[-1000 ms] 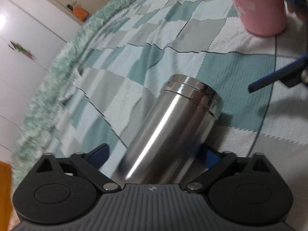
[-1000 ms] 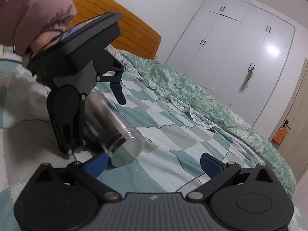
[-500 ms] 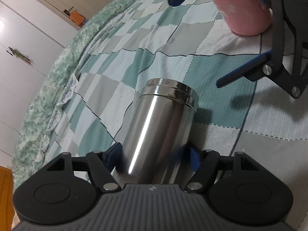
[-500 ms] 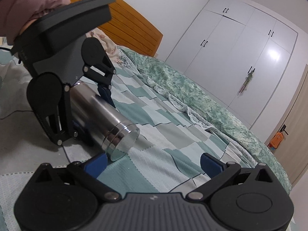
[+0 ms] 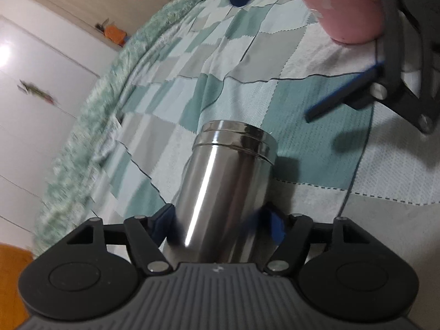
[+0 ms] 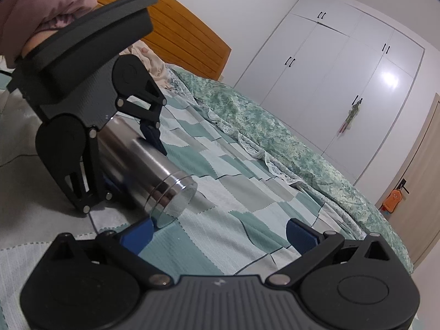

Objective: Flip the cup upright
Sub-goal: 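Lift the silver bottle with the left tool while the right tool reaches the pink cup, then tip the pink and blue cups onto their sides with the right tool while the left holds the bottle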

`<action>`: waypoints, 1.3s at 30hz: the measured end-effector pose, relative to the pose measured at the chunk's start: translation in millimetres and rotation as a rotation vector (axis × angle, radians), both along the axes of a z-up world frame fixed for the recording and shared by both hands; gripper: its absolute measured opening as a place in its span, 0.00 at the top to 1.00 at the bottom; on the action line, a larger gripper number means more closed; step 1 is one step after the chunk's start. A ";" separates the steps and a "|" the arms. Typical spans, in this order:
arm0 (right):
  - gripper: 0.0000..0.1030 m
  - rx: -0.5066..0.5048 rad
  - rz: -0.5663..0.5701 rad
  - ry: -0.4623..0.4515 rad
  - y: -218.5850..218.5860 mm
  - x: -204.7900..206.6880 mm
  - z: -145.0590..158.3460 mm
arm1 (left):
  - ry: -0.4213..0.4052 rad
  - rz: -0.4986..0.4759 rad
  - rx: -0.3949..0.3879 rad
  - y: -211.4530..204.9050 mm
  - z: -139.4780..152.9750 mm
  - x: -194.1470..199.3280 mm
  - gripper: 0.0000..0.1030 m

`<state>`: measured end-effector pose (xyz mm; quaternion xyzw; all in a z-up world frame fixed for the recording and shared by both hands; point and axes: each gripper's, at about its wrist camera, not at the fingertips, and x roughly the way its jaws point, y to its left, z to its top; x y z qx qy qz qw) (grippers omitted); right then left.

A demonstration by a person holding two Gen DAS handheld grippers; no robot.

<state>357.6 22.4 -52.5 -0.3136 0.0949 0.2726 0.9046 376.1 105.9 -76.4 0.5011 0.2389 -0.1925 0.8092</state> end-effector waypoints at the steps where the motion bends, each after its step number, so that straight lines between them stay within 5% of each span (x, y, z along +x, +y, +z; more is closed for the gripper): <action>1: 0.00 0.001 -0.002 -0.001 -0.7 0.2 0.3 | -0.029 -0.018 0.010 -1.2 -2.4 -6.4 0.34; 8: 0.00 -0.011 -0.018 -0.015 -8.3 2.8 2.3 | -0.139 -0.031 0.022 -2.6 3.0 -17.8 0.35; 26: 0.00 -0.004 0.000 -0.020 -39.3 30.1 15.7 | -0.166 -0.016 0.010 -21.1 15.9 -40.8 0.34; 39: 0.00 0.048 0.070 -0.019 -35.2 -8.0 44.7 | -0.202 0.000 0.023 -30.4 40.6 -90.7 0.34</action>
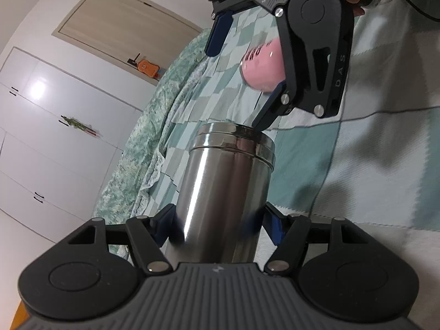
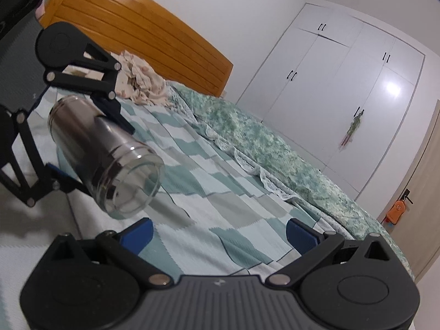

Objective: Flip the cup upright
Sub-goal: 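Tip the pink and blue cups onto their sides with the right tool while the left holds the bottle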

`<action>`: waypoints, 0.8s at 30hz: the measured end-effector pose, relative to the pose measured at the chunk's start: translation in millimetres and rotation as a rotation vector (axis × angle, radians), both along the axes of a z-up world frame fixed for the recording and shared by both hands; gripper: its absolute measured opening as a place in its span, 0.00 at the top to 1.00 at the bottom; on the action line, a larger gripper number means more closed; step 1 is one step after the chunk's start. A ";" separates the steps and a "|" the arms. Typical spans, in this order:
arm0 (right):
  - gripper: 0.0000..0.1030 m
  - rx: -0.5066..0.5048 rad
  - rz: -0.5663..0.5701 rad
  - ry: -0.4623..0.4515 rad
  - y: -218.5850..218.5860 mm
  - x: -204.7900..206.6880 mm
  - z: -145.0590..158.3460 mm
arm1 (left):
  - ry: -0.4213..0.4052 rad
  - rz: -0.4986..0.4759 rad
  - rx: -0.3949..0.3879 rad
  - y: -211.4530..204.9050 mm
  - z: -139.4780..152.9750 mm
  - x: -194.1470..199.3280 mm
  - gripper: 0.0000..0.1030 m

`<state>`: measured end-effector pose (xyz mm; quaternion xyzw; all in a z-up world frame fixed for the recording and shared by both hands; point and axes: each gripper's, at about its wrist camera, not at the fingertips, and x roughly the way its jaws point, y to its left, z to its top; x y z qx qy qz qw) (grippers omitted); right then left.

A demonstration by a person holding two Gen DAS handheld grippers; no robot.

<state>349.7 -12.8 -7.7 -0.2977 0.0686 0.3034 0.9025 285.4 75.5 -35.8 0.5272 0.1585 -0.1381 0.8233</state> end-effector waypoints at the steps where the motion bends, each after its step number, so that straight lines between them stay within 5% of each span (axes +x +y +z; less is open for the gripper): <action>1: 0.00 0.004 0.001 0.000 -1.1 -6.4 3.9 | -0.005 -0.005 0.001 -2.2 3.0 -5.8 0.34; 11: 0.00 0.020 -0.035 0.051 -39.4 -89.4 35.6 | -0.020 -0.085 -0.009 -34.2 19.5 -75.8 0.34; 24: 0.00 -0.027 -0.081 0.190 -151.5 -176.2 24.1 | 0.072 -0.212 -0.002 -123.5 -15.6 -108.4 0.34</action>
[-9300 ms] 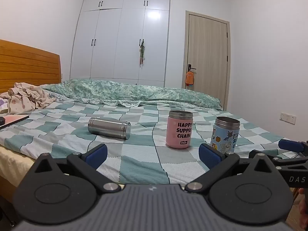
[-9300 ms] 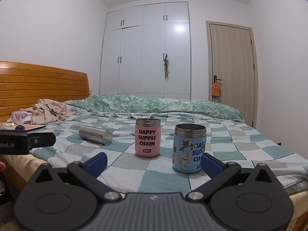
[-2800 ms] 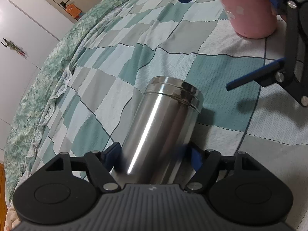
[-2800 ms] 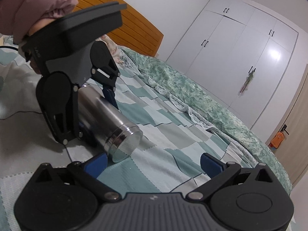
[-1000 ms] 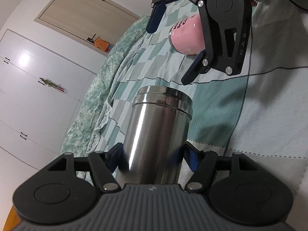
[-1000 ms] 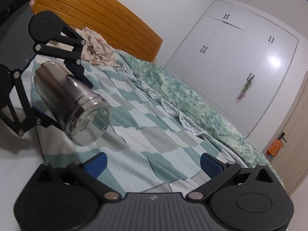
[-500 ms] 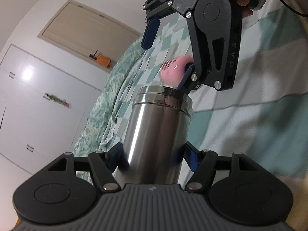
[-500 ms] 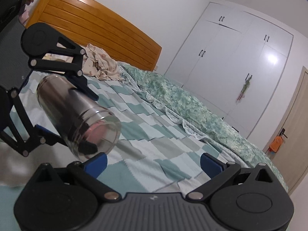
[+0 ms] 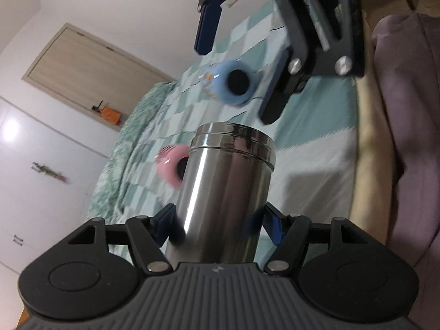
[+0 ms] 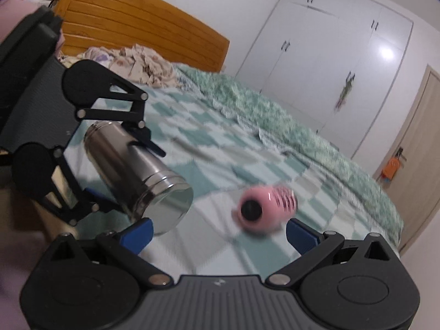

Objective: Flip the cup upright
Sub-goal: 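Tip the pink and blue cups onto their sides with the right tool while the left holds the bottle, then set the silver bottle down with the left tool while the right tool grasps it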

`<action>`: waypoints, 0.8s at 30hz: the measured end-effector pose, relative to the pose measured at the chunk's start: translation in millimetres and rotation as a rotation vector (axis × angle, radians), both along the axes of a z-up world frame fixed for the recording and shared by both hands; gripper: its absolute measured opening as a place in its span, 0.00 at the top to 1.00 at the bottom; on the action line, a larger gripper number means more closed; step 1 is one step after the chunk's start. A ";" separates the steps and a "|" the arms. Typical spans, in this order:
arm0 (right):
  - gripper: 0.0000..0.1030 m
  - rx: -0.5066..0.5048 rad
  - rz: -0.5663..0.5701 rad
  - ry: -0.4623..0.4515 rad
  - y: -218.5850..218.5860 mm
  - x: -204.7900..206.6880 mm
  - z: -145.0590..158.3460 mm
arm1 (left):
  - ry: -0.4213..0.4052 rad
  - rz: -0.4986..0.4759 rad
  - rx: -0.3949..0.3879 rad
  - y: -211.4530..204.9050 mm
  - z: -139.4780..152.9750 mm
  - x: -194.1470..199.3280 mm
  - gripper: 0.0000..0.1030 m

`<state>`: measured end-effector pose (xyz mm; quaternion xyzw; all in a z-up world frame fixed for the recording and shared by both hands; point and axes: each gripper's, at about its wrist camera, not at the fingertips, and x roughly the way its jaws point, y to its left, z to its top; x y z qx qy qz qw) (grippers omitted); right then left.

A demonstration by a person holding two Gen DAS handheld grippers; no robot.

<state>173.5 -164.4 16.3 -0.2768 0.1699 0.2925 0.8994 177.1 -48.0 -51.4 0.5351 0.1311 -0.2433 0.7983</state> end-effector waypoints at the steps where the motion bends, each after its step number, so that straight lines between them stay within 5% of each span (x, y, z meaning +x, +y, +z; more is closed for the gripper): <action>1: 0.00 -0.004 -0.005 0.011 -7.4 -3.3 -2.7 | 0.010 -0.006 0.000 -4.1 -3.4 0.6 0.34; 11: 0.00 0.016 -0.032 0.068 -31.1 -1.6 -16.3 | 0.109 -0.029 0.032 -22.3 -26.7 30.4 0.32; 16: 0.00 0.026 -0.024 0.082 -21.7 4.2 -14.6 | 0.082 -0.010 0.017 -21.0 -22.1 23.9 0.07; 21: 0.00 -0.004 0.017 0.084 -10.9 3.1 -8.2 | 0.054 0.057 -0.041 -8.4 -4.3 9.3 0.00; 24: 0.00 -0.028 0.067 0.081 3.5 5.1 1.1 | 0.041 0.167 -0.161 8.8 14.1 -2.2 0.00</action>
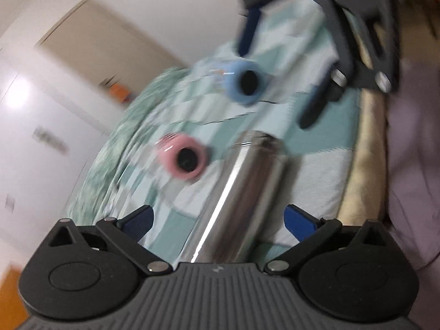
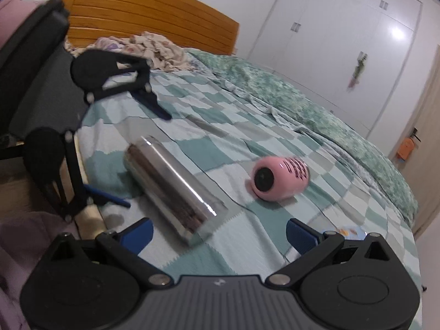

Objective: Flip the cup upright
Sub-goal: 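Set the silver bottle down with the left tool while the right tool grasps it, then rotate the held silver bottle upright with the right tool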

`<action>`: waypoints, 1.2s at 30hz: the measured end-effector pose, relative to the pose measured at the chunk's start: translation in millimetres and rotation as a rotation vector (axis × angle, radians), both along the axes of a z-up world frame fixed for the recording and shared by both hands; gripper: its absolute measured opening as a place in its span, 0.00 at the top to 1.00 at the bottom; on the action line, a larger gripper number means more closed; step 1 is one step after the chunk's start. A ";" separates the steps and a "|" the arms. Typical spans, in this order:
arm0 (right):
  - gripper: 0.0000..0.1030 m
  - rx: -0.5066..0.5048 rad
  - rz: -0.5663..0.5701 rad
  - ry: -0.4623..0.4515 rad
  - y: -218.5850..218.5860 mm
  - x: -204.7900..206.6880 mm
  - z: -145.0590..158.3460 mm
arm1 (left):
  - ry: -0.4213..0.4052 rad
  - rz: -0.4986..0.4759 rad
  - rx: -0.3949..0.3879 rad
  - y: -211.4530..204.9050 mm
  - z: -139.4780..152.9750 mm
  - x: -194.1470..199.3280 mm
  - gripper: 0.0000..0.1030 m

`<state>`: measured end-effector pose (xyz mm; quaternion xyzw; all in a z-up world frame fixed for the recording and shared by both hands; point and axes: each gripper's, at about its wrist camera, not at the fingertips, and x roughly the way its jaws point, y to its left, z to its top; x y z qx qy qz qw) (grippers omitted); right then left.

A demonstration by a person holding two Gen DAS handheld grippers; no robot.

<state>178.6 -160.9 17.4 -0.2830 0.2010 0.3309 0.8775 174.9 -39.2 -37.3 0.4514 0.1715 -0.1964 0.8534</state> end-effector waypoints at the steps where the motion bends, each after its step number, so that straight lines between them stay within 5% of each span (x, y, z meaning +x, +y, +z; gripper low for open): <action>1: 0.00 -0.016 0.023 -0.001 7.0 2.1 3.0 | 0.001 0.044 -0.043 5.8 4.7 -3.0 0.00; 9: 0.00 -0.223 0.209 0.110 85.2 35.0 7.4 | 0.035 0.341 -0.395 62.7 18.7 -29.6 0.00; 18: 0.02 -0.499 0.263 0.279 149.0 76.7 -16.1 | 0.032 0.458 -0.599 110.5 15.2 -49.4 0.00; 20: 0.06 -0.542 0.262 0.324 154.7 85.3 -23.0 | 0.031 0.459 -0.618 113.3 12.7 -49.5 0.00; 23: 0.30 -0.584 0.239 0.438 160.4 97.9 -35.0 | 0.027 0.450 -0.638 114.4 11.6 -49.6 0.00; 30: 0.34 -0.284 -0.091 0.744 136.4 127.5 -32.7 | 0.016 0.446 -0.683 121.2 12.6 -52.8 0.00; 36: 0.35 0.183 -0.480 0.964 81.3 116.0 -38.1 | 0.021 0.452 -0.712 125.4 15.4 -46.9 0.00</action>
